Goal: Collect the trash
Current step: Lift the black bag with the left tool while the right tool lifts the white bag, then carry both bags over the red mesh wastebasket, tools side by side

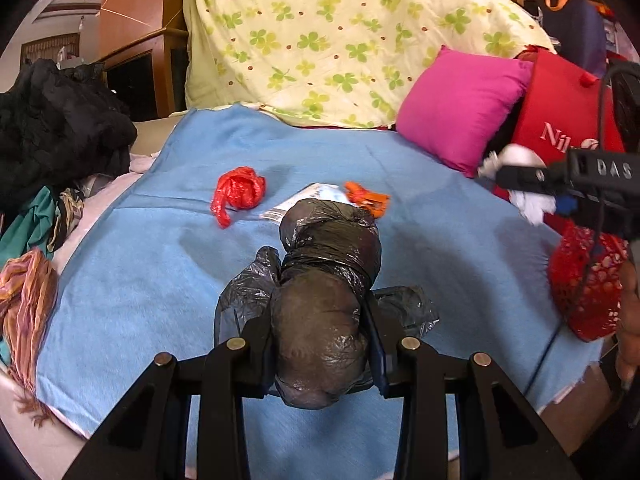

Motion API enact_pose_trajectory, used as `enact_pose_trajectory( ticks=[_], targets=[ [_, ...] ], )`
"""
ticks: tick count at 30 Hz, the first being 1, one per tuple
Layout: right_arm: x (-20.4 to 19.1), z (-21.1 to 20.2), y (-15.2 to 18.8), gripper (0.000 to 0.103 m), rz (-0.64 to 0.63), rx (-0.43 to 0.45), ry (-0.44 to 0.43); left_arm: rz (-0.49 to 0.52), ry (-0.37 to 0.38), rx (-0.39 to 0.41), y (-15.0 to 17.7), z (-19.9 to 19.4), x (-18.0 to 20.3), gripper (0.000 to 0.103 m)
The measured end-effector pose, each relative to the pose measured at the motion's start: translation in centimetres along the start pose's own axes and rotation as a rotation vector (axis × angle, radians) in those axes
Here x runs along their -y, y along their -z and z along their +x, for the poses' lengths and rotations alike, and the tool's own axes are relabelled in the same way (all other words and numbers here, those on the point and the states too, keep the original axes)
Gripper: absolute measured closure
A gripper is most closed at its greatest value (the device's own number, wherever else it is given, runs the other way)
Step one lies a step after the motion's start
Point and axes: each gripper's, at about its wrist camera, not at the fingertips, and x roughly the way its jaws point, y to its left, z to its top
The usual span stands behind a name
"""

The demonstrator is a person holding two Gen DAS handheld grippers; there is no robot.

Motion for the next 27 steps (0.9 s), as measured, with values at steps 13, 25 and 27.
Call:
enact_pose_trajectory(
  ticks=[13, 25, 27],
  targets=[
    [0.9, -6.9, 0.5, 0.060, -0.017, 0.190, -0.039, 0.059, -0.020, 0.078, -2.7, -4.5, 3.9, 0.064],
    [4.4, -11.0, 0.5, 0.060, 0.039, 0.284, -0.051, 0.116, 0.008, 0.094, -3.5, -5.8, 7.8, 0.064],
    [5.0, -11.4, 0.5, 0.060, 0.049, 0.289, -0.052, 0.125, 0.015, 0.095, -3.6, -5.9, 8.4, 0.064]
  ],
)
